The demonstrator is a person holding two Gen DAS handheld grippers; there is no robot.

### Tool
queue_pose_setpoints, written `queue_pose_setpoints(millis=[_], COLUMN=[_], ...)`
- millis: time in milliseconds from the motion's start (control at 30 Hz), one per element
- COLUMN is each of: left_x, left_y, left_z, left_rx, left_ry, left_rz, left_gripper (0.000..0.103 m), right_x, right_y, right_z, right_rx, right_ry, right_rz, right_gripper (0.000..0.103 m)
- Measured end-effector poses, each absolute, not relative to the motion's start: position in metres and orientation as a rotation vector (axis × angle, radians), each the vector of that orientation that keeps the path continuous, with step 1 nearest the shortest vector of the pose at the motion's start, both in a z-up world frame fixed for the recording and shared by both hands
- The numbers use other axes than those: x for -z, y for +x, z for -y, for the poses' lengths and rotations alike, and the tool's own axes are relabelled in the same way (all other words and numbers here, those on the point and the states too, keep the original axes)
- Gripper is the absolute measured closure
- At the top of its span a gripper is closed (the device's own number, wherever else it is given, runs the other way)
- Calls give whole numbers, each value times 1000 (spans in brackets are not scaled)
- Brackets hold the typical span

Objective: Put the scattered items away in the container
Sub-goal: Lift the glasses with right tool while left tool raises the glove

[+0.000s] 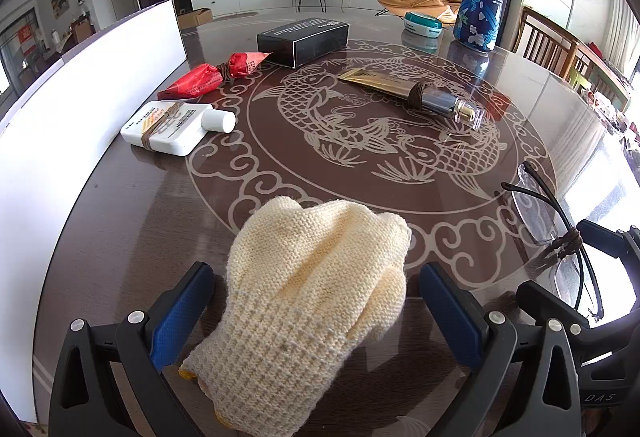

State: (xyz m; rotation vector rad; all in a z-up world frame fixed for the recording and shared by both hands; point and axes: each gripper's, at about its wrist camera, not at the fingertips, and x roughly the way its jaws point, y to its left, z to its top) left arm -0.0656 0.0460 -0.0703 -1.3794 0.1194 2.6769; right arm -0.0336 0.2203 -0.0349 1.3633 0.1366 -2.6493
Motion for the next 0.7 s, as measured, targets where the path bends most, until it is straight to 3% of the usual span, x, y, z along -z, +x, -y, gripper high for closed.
queue_pose_setpoints(millis=[700], left_x=[70], left_y=[-66], left_z=[-45], left_rx=[-2668], left_ry=[-1378], left_rz=[-112], left_gripper=[0], right_x=[35], right_y=[-34], right_z=[-220], right_rx=[2650], right_ry=[1364], right_rz=[-135], right_gripper=[0])
